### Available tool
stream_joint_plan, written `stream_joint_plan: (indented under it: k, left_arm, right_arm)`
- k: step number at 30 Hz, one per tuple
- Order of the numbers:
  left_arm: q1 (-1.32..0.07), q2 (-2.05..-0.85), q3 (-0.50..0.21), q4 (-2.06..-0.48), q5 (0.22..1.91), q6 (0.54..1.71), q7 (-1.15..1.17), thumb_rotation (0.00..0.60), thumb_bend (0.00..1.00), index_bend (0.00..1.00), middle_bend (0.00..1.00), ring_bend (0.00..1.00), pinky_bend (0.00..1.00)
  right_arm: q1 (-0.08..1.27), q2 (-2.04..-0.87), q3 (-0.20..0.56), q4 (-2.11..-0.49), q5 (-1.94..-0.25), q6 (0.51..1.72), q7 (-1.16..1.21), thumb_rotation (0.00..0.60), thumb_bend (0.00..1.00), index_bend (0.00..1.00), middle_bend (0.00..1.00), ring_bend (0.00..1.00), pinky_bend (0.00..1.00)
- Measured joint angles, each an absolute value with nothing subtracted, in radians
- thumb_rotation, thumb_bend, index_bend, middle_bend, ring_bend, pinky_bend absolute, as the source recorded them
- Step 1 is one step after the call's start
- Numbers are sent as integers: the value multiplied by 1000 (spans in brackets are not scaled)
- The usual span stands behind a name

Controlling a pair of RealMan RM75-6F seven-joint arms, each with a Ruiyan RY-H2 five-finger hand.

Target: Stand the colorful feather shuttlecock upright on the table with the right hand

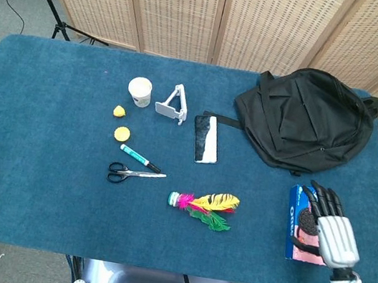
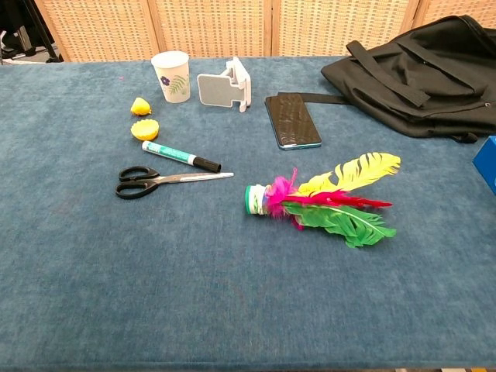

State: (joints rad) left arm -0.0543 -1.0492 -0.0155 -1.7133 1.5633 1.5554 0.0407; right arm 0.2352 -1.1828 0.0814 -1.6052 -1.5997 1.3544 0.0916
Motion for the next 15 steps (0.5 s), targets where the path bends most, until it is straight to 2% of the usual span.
stream_joint_plan:
  k: [7,12,15]
  left_arm:
    - [-61,-1046,-28,-1711,1533,1535,32,600,0,0,0,0,0]
    - [-71,-1041,-34,-1710,1516,1514,24,600,0,0,0,0,0]
    - [-74,-1038,-36,-1711,1509,1505,18,600,0,0,0,0,0]
  right_arm:
    - [392,-1216,113,-1629,-1620,1172,61,600,189,229,0,0,0]
    - [489,-1289,120,-1624,-1598,1037,2,600,305,269,0,0,0]
    - [524,-1336,126,-1618,-1576,998,-37,600,337,299,0,0,0]
